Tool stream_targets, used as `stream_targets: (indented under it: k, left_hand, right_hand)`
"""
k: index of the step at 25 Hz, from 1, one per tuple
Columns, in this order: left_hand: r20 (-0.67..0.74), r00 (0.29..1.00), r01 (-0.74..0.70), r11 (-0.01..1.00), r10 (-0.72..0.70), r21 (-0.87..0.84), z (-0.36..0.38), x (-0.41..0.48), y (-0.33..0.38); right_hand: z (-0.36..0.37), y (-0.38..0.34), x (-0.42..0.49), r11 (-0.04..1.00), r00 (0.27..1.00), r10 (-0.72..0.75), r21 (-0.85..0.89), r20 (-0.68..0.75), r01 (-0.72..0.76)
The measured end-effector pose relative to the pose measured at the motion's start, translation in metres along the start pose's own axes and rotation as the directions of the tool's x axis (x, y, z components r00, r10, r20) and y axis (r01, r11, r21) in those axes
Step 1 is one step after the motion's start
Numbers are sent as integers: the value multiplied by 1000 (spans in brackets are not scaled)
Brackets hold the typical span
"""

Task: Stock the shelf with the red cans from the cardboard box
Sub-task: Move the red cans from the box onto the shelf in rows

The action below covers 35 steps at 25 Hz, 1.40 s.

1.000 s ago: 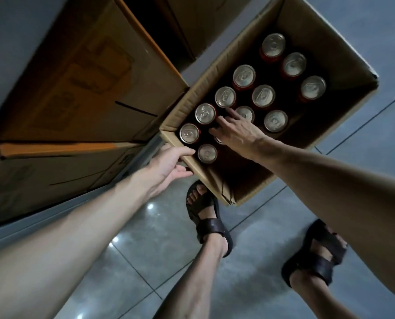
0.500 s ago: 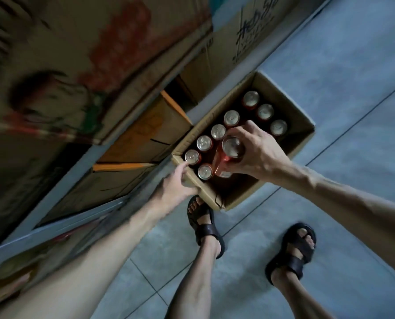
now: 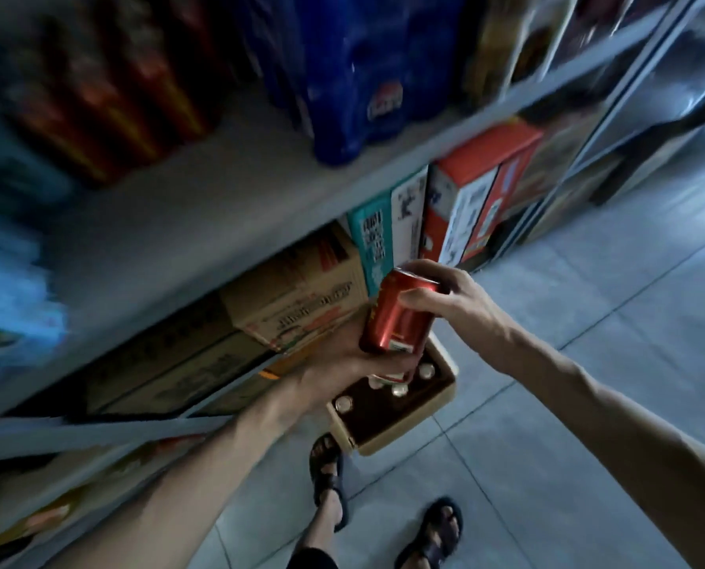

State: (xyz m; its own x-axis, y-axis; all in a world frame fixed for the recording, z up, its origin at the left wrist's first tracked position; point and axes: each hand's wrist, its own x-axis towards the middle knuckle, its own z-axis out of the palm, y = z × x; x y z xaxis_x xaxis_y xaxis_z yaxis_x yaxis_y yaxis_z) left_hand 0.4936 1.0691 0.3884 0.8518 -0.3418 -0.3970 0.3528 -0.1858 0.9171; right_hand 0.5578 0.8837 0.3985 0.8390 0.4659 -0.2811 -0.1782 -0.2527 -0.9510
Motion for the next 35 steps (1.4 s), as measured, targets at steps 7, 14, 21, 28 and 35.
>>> stream_targets:
  k: [7,14,21,28,35]
  left_hand:
    - [127,992,36,922,14,-385,-13,-91,172]
    - [-383,922,-42,998,52,35,-36,-103,220]
    - [-416,909,116,977,-32,177,-102,-85,196]
    - [-211,971,131,990,-116,57,-155,-76,179]
    - [-331,933,188,976,-141,113,-167,-62,157]
  right_hand:
    - [-26,-203,-52,969,963,-192,-117,190,216]
    - [-12,-262,-23,952,979,-141,-250,150,175]
    - [29,-246,35,982,995,-5,-188,99,24]
    - [47,-242,81,988,960,101,-135,259,-68]
    - [47,-234,130,903,889,182,-430,420,18]
